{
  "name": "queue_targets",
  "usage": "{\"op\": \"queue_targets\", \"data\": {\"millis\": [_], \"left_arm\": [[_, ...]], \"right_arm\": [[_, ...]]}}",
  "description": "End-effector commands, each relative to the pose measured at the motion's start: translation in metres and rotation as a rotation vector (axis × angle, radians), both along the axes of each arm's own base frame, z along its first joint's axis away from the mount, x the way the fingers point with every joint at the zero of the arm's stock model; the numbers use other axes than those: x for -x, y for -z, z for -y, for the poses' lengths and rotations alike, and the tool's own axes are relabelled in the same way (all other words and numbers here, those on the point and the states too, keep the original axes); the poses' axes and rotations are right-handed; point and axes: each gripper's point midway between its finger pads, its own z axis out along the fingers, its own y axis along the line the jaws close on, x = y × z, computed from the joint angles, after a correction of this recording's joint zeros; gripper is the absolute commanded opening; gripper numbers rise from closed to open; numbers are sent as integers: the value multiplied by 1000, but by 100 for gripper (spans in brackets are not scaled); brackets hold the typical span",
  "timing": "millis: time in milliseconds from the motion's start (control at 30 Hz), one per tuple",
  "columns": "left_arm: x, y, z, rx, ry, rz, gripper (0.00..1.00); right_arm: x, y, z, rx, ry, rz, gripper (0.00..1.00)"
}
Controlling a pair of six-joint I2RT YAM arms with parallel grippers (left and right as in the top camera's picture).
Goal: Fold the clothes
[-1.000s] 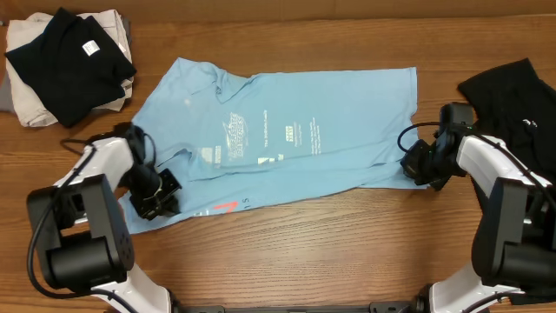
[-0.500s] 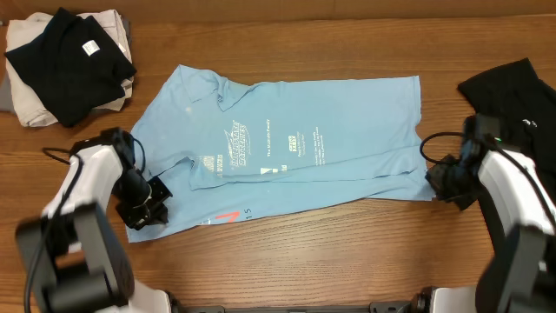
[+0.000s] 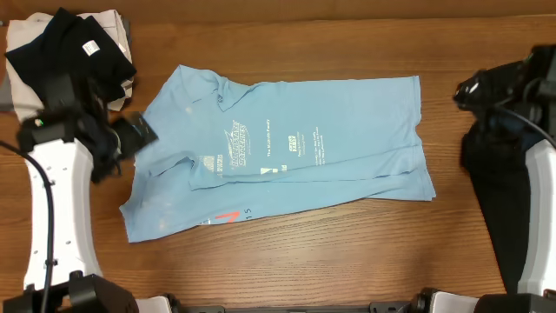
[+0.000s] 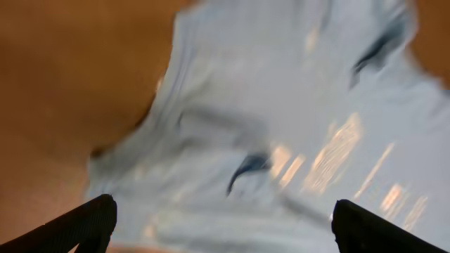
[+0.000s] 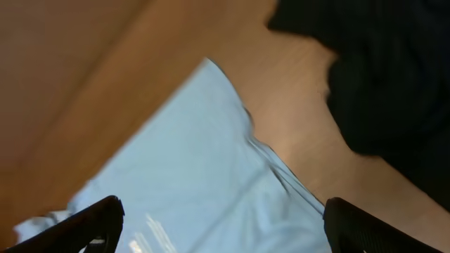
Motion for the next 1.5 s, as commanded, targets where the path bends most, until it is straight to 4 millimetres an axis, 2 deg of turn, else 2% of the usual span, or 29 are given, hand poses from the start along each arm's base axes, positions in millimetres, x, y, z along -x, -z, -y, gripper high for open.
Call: {"op": "queue_targets", "data": {"millis": [0,67,200,300,433,500,567,633,800,1033,1267,1467], "left_arm": [[-36,-6,5,-16,86,35,100],[-58,-2,8,-12,107,28,100],[-98,27,31,47,199,12,99],[-123,53,46,65,253,24,86],[-148,80,58,58,285,52,84],[-156,89,63,81,297,68,80],[-162,97,68,112,310,77,72],[-166,107,72,134,315,76,70],[-171,129,79,140,322,58,69],[-184,149,79,138,326,80,66],[-199,146,87,138,349,144,63],[-204,144,97,148,360,170,63]], "right_arm": [[-12,2,-11,-30,-61,9,94],[-14,10,-16,-36,-73,-16,94],[-19,28,-28,-31,-135,-69,94],[-21,41,-37,-33,-166,-113,94],[-19,58,-41,-48,-175,-176,94],[-15,64,-42,-57,-175,-206,94],[-13,69,-42,-63,-174,-229,94],[-12,70,-43,-64,-174,-234,94],[-9,71,-44,-71,-175,-246,94],[-6,72,-49,-99,-187,-258,93],[-3,73,-50,-108,-190,-268,91],[-2,73,-51,-110,-189,-274,91]]}}
